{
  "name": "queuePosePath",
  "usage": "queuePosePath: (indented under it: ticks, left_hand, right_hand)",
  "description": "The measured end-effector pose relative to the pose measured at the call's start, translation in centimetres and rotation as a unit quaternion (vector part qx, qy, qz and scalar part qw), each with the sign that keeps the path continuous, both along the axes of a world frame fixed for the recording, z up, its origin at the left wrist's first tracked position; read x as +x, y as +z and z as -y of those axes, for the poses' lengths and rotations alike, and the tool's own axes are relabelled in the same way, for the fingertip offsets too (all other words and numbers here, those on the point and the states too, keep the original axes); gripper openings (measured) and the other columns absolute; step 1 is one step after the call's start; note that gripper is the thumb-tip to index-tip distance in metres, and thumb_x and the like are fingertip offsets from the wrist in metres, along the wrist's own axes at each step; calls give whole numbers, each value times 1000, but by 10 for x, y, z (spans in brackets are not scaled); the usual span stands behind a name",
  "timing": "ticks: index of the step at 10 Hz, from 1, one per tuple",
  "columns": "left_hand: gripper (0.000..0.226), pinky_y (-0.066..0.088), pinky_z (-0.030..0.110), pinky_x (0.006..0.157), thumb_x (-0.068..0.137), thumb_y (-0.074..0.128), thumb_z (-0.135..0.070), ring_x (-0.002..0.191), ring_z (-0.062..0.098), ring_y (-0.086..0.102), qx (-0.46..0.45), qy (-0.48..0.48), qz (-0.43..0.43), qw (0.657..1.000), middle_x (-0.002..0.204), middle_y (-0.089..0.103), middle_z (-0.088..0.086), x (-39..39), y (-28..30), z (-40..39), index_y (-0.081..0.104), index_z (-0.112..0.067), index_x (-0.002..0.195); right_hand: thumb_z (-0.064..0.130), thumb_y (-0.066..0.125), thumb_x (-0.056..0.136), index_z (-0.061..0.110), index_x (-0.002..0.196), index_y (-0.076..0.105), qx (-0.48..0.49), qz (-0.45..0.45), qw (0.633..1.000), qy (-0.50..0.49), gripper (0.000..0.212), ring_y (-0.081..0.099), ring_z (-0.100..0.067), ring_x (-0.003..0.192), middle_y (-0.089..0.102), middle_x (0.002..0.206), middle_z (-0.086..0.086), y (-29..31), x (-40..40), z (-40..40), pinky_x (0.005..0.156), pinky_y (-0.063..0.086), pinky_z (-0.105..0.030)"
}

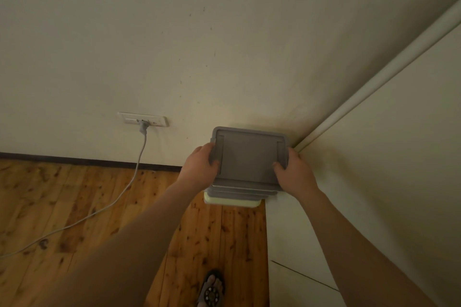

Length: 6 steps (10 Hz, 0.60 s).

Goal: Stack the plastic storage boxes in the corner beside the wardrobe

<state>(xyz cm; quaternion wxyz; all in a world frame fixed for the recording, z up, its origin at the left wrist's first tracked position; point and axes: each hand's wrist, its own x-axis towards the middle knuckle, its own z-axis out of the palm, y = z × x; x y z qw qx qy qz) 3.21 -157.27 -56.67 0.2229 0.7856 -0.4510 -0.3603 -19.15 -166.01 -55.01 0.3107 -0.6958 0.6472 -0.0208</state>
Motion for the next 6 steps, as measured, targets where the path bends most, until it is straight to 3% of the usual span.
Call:
queuePosePath:
  ticks: [3,6]
  left_hand:
    - [51,47,46,103,99,52,-32,129,25,51,-34,15,13,999,147,47,0,7,54,-22,36,-26,147]
    - [47,46,36,99,100,49,-33,123,19,54,-112,1,7,994,140,53,0,31,113,-65,40,-24,145]
  right_hand:
    - [41,48,100,8,152,28,-27,-37,999,-11,65,43,-32,134,39,151,-13,56,3,-21,104,40,-38]
    - [45,48,98,10,148,36,-84,-20,996,-37,62,44,-31,133,43,149,-13,115,18,-72,106,37,-38]
